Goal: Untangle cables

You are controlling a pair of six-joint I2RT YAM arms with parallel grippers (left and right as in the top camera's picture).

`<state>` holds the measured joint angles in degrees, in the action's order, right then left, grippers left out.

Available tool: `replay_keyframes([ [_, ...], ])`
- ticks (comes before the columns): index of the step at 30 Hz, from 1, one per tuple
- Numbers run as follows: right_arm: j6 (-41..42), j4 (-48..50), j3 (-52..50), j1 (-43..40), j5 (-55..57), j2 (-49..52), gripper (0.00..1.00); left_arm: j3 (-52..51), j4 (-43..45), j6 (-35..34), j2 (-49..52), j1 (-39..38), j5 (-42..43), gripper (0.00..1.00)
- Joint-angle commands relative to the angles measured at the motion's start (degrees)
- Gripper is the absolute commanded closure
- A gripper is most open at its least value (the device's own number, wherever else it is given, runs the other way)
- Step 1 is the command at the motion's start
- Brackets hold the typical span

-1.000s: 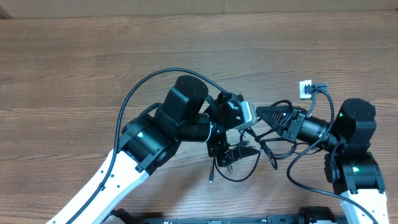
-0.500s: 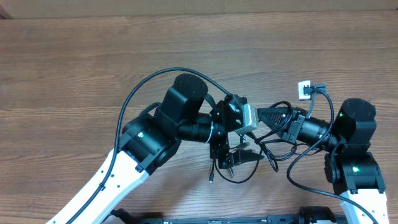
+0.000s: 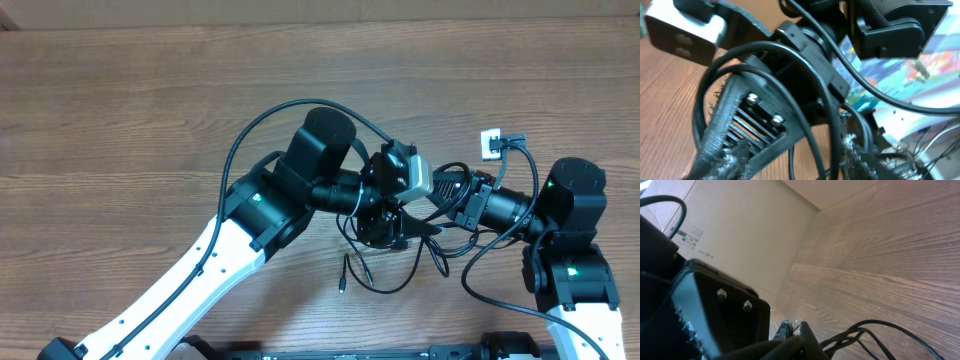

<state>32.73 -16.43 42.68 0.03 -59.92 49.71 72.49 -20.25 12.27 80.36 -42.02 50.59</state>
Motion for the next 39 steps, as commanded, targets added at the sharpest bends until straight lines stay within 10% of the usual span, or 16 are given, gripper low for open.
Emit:
replay_keyframes([
  [1,-0.1,1.0,0.5,0.0,-1.9,-0.9,0.96,0.4,-0.7,-1.6,1.5,-0.4,0.5,0.53],
  [13,-0.1,1.0,0.5,0.0,-1.9,-0.9,0.96,0.4,-0.5,-1.7,1.5,-0.4,0.6,0.73],
  [18,-0.3,0.9,0.5,0.0,-1.8,-0.8,0.96,0.4,-0.4,-1.6,1.5,-0.4,1.9,0.96],
  [39,-4.7,-2.6,0.5,0.0,0.9,3.5,0.87,0.4,4.5,-8.1,1.3,-0.1,2.0,0.96],
])
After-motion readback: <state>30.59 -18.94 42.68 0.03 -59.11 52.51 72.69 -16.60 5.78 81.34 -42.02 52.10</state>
